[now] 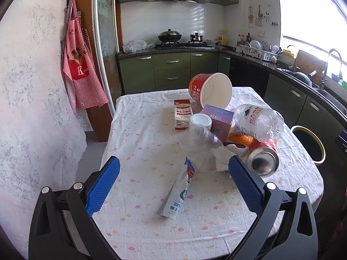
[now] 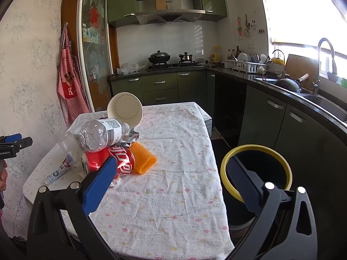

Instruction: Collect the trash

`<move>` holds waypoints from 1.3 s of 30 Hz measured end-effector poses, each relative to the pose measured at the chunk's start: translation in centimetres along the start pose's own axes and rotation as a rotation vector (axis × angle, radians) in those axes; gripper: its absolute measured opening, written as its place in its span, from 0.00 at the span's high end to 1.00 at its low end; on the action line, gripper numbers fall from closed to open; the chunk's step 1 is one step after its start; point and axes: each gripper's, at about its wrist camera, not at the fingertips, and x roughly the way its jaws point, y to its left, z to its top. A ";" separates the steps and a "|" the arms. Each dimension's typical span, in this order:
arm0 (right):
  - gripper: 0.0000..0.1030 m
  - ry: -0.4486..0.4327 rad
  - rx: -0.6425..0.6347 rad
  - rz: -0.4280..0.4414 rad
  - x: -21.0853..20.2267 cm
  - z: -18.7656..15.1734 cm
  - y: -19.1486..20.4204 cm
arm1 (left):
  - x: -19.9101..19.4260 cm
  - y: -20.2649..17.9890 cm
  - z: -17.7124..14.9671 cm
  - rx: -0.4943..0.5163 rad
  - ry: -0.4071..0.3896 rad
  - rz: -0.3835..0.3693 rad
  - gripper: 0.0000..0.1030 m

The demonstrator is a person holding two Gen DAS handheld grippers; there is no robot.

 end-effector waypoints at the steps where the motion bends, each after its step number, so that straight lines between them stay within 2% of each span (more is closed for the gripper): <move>1: 0.06 -0.007 -0.011 -0.004 0.2 0.5 0.0 | 0.5 0.4 0.6 0.000 -0.004 0.011 0.04; 4: 0.06 -0.044 -0.024 -0.002 0.9 2.3 -0.5 | 2.3 1.4 2.4 -0.013 -0.007 0.025 0.04; 8: 0.06 -0.079 0.031 0.103 3.2 5.5 -2.3 | 6.0 2.7 4.8 -0.032 0.003 0.015 0.04; 10: 0.06 -0.053 0.040 0.166 5.3 7.4 -2.8 | 8.3 3.0 5.9 -0.034 0.010 0.014 0.04; 14: 0.06 -0.010 -0.006 0.221 10.4 10.4 -2.3 | 12.7 3.3 7.7 -0.032 0.017 0.027 0.04; 17: 0.06 0.037 -0.061 0.289 14.8 11.7 -0.7 | 15.9 3.9 8.8 -0.033 0.007 0.053 0.04; 19: 0.08 0.064 -0.117 0.301 17.8 12.2 1.0 | 17.9 4.6 9.2 -0.045 0.004 0.062 0.04; 24: 0.34 0.174 -0.188 0.347 26.3 12.9 4.9 | 22.6 6.0 9.5 -0.079 0.021 0.070 0.04; 28: 0.43 0.237 -0.246 0.339 32.3 12.8 7.1 | 24.6 6.0 9.1 -0.082 0.036 0.046 0.04; 30: 0.51 0.261 -0.254 0.331 34.8 12.7 7.9 | 25.2 5.6 8.8 -0.056 0.037 0.050 0.04; 34: 0.56 0.293 -0.253 0.322 38.5 12.7 9.3 | 25.4 4.9 8.0 -0.018 0.030 0.040 0.04; 37: 0.73 0.307 -0.237 0.317 40.0 12.5 10.1 | 25.0 4.5 7.7 -0.012 0.024 0.028 0.04; 39: 0.93 0.311 -0.217 0.316 40.4 12.6 10.2 | 24.8 4.6 7.7 -0.012 0.014 0.035 0.04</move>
